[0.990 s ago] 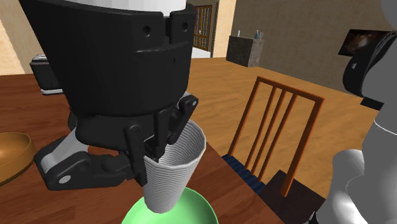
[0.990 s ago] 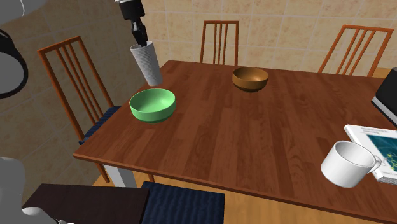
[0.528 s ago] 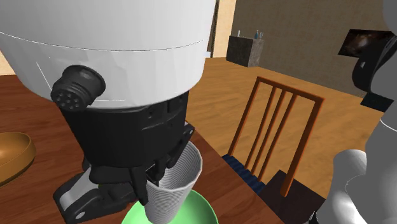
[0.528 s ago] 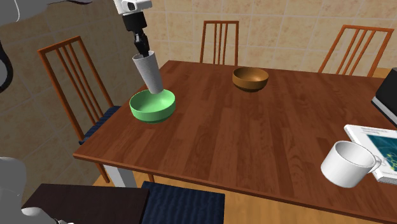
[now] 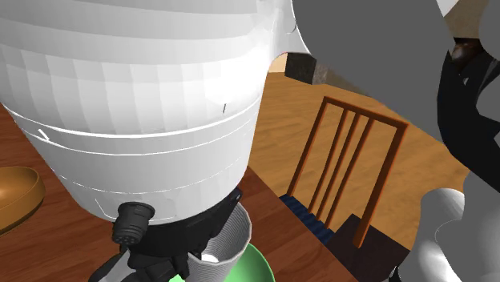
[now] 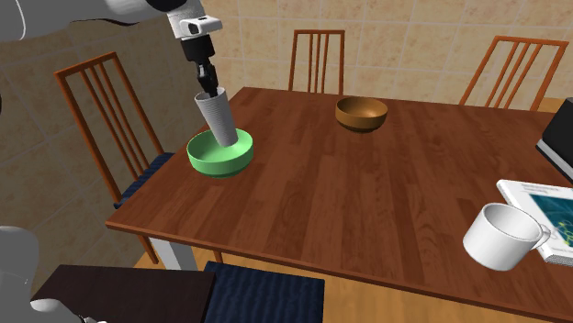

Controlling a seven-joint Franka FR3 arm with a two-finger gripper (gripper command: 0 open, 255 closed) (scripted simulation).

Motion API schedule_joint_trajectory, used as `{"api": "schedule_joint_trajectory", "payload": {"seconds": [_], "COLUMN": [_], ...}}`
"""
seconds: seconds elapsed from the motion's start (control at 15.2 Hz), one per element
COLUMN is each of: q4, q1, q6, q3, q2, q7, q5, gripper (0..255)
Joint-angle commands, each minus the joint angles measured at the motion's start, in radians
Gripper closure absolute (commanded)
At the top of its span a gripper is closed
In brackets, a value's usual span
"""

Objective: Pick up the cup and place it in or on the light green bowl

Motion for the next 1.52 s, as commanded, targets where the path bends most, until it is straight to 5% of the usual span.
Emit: {"api": "schedule_joint_trajectory", "payload": {"seconds": [0.0, 0.33, 0.4, 0.73, 0.99, 1.45], "q4": [-0.013, -0.013, -0.013, -0.013, 0.172, 0.172], "q1": [-0.002, -0.002, -0.002, -0.002, 0.033, 0.034], "q6": [0.009, 0.009, 0.009, 0.009, -0.14, -0.14], "q3": [-0.001, -0.001, -0.001, -0.001, 0.022, 0.021], "q2": [-0.006, -0.006, -0.006, -0.006, 0.051, 0.051], "q7": [-0.001, -0.001, -0.001, -0.001, 0.016, 0.016], "q5": [0.004, 0.004, 0.004, 0.004, -0.036, -0.036], "gripper": [255, 255, 0, 0, 0, 0]}}
